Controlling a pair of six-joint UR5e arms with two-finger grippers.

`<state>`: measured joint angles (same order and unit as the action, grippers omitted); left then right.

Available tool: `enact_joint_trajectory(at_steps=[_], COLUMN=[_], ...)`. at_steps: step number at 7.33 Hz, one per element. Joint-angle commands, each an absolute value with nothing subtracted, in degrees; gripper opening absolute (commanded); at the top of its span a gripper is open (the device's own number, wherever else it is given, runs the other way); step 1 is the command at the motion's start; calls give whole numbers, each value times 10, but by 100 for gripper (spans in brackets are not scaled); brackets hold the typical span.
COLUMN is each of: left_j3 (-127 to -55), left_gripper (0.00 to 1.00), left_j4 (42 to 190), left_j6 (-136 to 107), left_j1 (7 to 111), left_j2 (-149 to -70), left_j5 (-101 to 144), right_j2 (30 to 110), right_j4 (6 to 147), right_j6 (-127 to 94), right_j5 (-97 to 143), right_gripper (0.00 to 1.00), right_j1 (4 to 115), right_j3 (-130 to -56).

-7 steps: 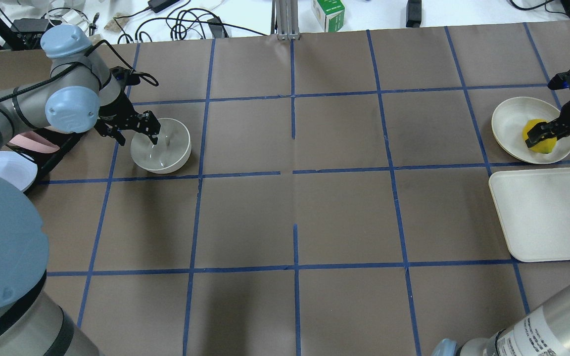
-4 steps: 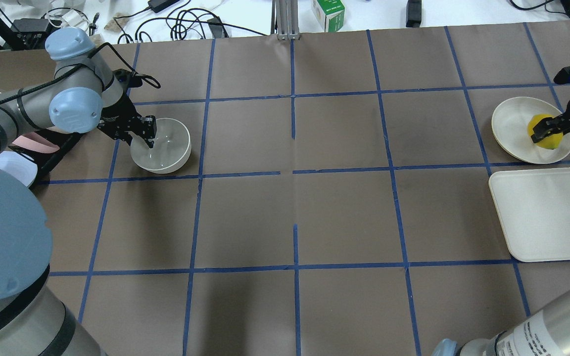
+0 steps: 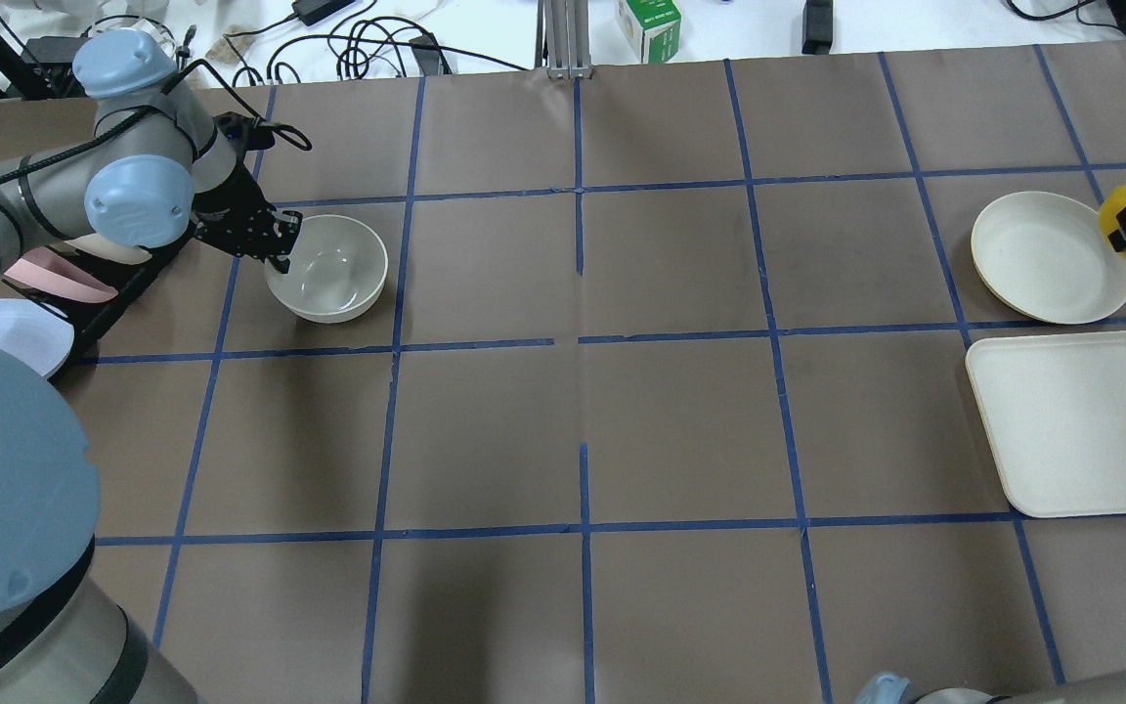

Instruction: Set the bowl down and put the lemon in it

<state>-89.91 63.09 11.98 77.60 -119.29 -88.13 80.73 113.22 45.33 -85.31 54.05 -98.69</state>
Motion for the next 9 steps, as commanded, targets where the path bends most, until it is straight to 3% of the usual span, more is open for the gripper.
enact_joint_trajectory(at_steps=[1, 6, 9], left_j3=[-888, -914, -993], left_gripper=[0, 0, 0], left_j4=[652, 625, 569], left_j6=[30, -186, -186], left_j1=[819, 1011, 1023], left_j2=[-1164, -1172, -1158], left_j5=[-831, -773, -773], right_j2=[901, 924, 915], right_j4=[1017, 990, 1009], right_j6=[437, 285, 92], right_j5=[-853, -824, -825], right_gripper=[5, 6, 6], right_j1=[546, 656, 790], right_j3=[-993, -976, -981])
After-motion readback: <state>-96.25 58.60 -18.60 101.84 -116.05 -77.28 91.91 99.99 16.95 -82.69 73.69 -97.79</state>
